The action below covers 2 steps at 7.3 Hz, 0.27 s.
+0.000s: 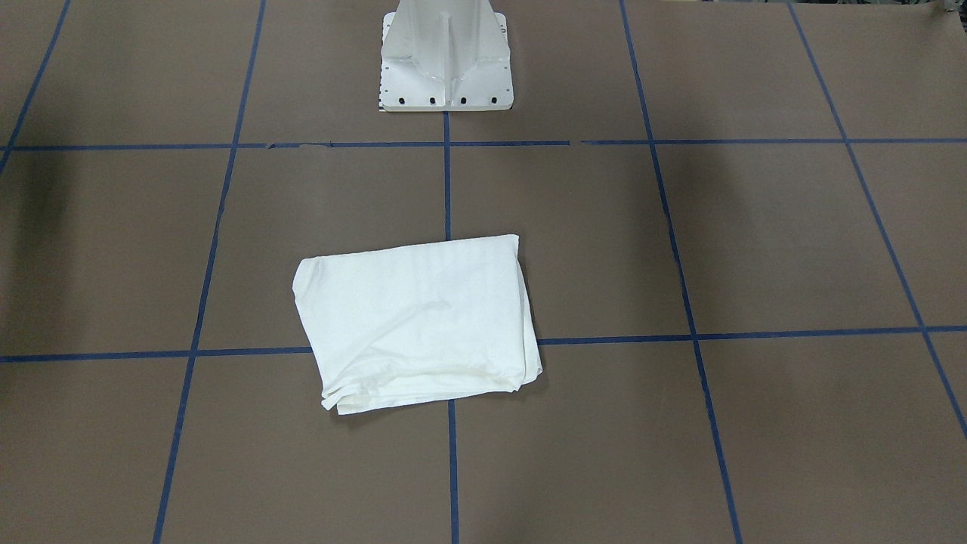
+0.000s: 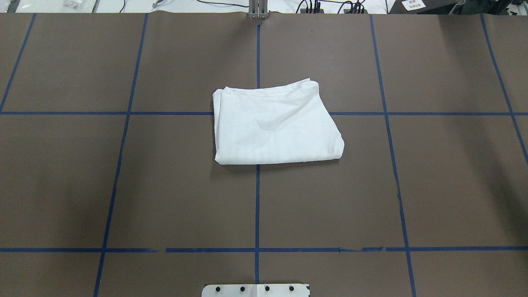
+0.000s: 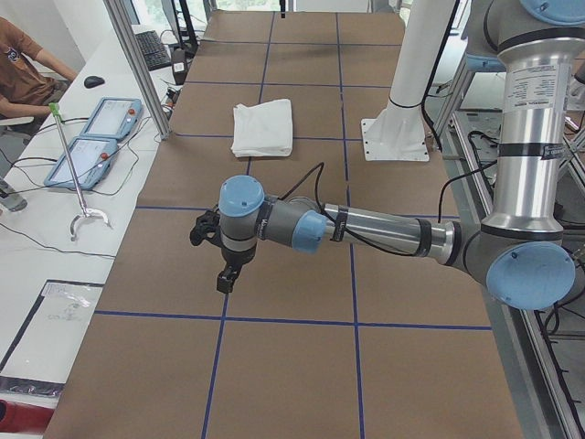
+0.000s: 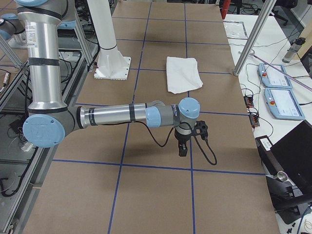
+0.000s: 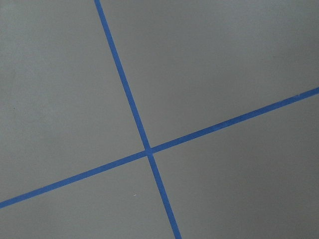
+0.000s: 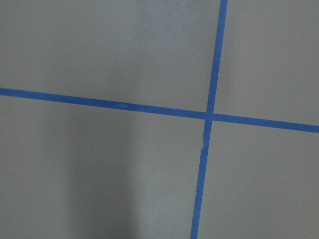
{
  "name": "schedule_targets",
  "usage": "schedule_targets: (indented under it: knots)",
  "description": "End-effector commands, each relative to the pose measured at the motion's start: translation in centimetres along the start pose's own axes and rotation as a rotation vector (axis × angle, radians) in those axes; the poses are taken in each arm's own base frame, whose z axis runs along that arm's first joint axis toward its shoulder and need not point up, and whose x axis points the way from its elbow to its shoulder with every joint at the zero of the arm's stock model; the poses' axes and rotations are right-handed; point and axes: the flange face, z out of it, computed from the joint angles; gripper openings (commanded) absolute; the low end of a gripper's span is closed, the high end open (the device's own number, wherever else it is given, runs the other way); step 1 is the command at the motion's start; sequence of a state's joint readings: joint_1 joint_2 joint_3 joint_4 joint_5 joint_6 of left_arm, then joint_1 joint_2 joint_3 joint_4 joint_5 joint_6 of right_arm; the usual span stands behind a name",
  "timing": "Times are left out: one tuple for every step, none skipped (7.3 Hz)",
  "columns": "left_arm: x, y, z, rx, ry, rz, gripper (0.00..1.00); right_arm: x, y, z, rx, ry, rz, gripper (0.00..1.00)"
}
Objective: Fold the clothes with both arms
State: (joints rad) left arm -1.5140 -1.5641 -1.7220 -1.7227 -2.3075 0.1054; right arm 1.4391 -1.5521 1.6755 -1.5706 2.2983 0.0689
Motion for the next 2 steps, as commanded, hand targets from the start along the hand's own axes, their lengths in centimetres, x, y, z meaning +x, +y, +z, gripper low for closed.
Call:
schedule_targets:
  knots:
    - [0.07,0.06,0.06,0.000,0.012,-0.004,1.00,-0.53,0.14,-0.54,0.010,-0.005,-0.008,1.00]
    - [0.12,0.03,0.00,0.001,0.012,-0.003,1.00,-0.39,0.29,-0.39,0.007,-0.005,-0.007,1.00]
